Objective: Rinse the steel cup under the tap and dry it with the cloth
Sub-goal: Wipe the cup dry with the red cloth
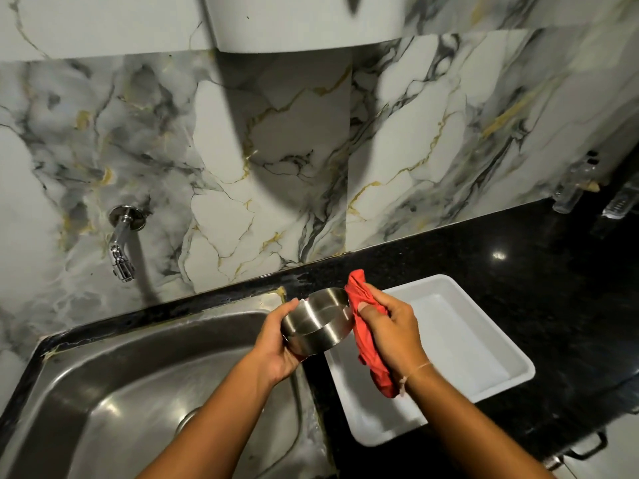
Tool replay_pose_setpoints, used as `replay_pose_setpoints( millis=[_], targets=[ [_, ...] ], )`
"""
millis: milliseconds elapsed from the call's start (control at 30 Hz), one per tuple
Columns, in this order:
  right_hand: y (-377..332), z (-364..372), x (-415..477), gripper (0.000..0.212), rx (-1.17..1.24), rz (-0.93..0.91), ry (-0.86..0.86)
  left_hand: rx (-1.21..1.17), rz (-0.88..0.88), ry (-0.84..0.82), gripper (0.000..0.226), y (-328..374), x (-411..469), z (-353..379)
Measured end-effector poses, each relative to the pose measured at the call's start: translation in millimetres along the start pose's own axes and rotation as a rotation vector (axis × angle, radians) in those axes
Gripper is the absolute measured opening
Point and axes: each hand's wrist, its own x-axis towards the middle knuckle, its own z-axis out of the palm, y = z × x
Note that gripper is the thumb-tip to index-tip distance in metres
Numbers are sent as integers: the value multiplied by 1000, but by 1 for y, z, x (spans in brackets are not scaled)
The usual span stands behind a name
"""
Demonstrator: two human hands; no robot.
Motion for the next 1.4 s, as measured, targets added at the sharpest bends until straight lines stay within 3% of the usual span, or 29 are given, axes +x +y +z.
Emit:
replay_pose_setpoints(
  millis=[133, 233, 400, 500, 567, 833, 1000, 1100, 1233, 1400],
  targets=[
    [11, 11, -44, 44, -102, -127, 102, -32, 12, 39, 29, -3, 1, -1],
    [12, 17, -57, 49, -156, -230, 131, 24, -97, 11, 42, -1, -3, -5],
    [3, -8, -26, 39, 63, -110, 126, 196, -108, 29, 29, 6, -5, -7],
    [-18, -14, -11, 40, 62, -59, 7, 281, -106, 19, 27, 6, -7, -2],
    [-21, -10, -7, 37, -8, -67, -45, 305, -95, 34, 26, 5, -8, 4],
    [12, 22, -69, 44, -314, -307, 157, 203, 51, 183, 19, -10, -5, 11],
    [23, 31, -77, 44, -328, -314, 96, 203, 109, 199, 25, -23, 4, 11],
    [23, 12, -65, 43, -154, -305, 105, 149, 58, 172, 31, -25, 5, 5],
    [47, -48, -20, 40, -68, -163, 47, 124, 21, 158, 34, -33, 9, -11],
    [99, -132, 57, 48, -439, -39, 149, 144, 24, 135, 31, -56, 16, -12]
  ],
)
